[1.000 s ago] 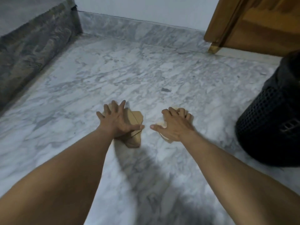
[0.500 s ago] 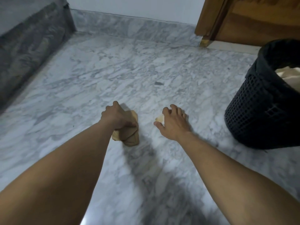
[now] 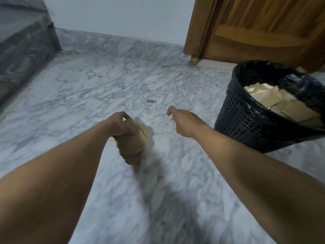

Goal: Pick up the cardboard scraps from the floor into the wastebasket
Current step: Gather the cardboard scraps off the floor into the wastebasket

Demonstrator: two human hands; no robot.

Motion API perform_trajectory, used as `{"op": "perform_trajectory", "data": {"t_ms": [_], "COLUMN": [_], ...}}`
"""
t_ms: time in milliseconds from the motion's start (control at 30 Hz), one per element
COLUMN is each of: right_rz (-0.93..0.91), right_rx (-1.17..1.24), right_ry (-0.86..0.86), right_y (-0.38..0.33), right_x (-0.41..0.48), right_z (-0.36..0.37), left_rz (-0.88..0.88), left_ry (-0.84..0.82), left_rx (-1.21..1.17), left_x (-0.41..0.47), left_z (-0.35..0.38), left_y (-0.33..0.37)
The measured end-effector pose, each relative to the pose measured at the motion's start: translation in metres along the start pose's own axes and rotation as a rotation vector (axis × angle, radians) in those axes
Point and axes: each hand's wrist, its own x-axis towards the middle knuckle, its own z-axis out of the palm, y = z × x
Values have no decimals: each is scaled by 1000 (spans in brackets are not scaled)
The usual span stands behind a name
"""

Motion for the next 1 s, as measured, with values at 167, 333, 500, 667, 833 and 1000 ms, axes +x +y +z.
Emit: {"op": "perform_trajectory", "data": {"t_ms": [167,333,500,667,833,1000], "right_rz": [-38,61,375,588,625,752], "right_rx": [-66,-88,-26,214,409,284], "right_ry": [165,345,371,341,407,368], "right_y": [9,43,124,184,216,251], "right_x": [-11,-56,-102,-125,-150,-180], "right_z": [-106,-207,-238,-228,-223,-190], "left_rz": [200,352,471,475,525,498], "left_ry": [16,32,-27,-106,62,32], "left_rx": [-198,-371,-453,-389,-99,71], "left_x": [-8,-35,-53,-53,-30,-14], "left_z": [-53,-82,-54,25,78,98], "left_y": [93,214,317,383,391,360]}}
